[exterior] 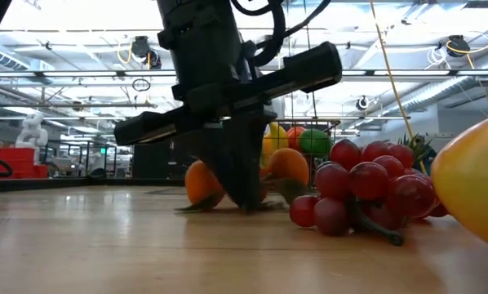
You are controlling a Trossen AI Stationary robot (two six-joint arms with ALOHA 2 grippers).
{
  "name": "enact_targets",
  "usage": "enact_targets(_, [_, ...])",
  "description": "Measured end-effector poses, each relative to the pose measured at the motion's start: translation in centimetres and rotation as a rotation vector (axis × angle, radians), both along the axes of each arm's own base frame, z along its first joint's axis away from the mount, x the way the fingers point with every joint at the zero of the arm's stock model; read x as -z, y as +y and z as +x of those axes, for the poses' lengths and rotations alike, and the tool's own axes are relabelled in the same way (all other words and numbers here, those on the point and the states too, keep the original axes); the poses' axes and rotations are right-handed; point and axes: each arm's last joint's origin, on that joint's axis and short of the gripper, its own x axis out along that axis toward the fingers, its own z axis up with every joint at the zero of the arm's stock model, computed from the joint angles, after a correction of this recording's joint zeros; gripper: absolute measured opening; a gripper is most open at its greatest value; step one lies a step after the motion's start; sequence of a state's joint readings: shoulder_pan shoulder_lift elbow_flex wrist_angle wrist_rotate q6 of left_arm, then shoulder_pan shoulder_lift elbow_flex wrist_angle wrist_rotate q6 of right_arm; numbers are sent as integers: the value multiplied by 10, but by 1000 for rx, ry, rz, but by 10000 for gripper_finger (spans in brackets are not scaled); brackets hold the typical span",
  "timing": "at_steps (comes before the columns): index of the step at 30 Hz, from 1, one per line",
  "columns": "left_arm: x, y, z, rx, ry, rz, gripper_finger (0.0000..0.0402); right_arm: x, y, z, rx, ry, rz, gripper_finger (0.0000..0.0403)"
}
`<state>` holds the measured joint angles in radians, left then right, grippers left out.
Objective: Build produce basket
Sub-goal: Put the orange tangerines into the brown wire basket
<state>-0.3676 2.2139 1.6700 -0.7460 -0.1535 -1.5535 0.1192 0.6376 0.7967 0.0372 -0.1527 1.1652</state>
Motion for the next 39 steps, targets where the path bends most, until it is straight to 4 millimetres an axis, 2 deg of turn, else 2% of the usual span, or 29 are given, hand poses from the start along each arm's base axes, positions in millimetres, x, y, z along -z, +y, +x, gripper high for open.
enact_targets(8, [-34,4,-4,121,-67,37,7,0,-1,0,28,-4,2,396])
enact_targets(17, [-99,27,-20,467,-155,243,4,0,-5,1,169,-14,-52,396])
enact_targets(27, [-160,75,-52,736,-122,468,4,0,-10,1,357,-9,-113,396])
enact_targets(32, [-198,105,-69,776,-203,565,3,2,-10,3,357,2,-131,396])
enact_targets(39, [-249,152,-106,779,-287,731,5,7,-8,13,357,37,-173,396])
